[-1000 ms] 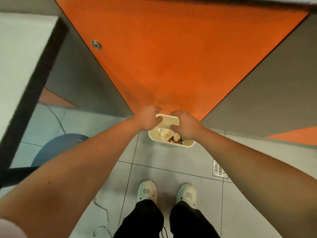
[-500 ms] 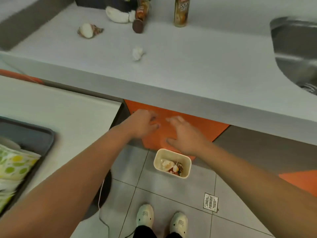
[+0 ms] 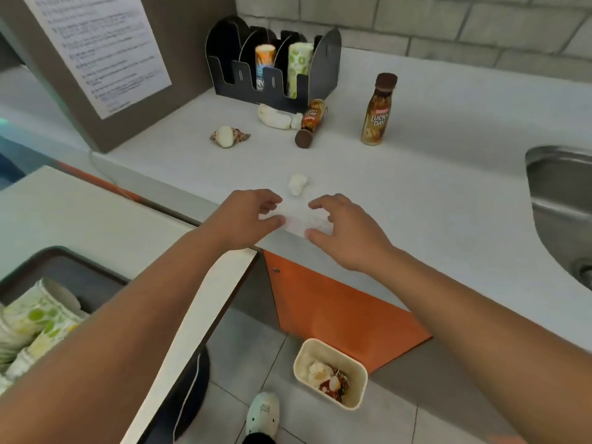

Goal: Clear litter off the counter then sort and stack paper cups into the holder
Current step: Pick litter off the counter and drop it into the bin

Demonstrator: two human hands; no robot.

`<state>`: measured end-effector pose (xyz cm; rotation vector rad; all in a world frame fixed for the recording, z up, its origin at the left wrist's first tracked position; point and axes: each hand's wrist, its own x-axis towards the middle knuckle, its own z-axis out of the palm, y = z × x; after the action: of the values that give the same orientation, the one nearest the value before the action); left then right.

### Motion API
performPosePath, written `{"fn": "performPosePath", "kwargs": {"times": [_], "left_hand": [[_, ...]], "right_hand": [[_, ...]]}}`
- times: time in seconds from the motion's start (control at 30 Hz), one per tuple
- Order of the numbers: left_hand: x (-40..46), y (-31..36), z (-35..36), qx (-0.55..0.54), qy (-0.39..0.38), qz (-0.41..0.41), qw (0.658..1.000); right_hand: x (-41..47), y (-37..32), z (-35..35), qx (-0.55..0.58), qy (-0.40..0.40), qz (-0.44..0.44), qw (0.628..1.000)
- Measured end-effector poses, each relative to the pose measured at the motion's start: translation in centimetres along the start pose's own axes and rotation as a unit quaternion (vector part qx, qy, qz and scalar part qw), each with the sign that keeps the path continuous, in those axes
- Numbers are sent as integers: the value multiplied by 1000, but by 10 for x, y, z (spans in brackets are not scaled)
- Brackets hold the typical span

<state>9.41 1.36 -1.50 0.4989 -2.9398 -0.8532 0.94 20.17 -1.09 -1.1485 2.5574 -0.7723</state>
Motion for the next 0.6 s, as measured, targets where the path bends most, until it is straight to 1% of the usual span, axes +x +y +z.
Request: {"fn": "performPosePath", "kwargs": {"times": [0.1,0.2,0.3,0.4,0.6], "left_hand": [[20,-18,-16,20,38,-1,999],[48,-37,-34,30,68,-8,997],[81,-60,-51,26,93,-19,995],[117,-84,-65,11,95,-11,995],[179,-115,-78,25,88,-29,995]], "right_hand": [[39,-7,6,-3,4,-16,1000],[80,-10,16,-23,-8,-32,999],[114,-9,25,-51,-32,-16,998],[138,-7,31,-60,-48,22,997],[170,-3,36,-46,-19,61,997]]}}
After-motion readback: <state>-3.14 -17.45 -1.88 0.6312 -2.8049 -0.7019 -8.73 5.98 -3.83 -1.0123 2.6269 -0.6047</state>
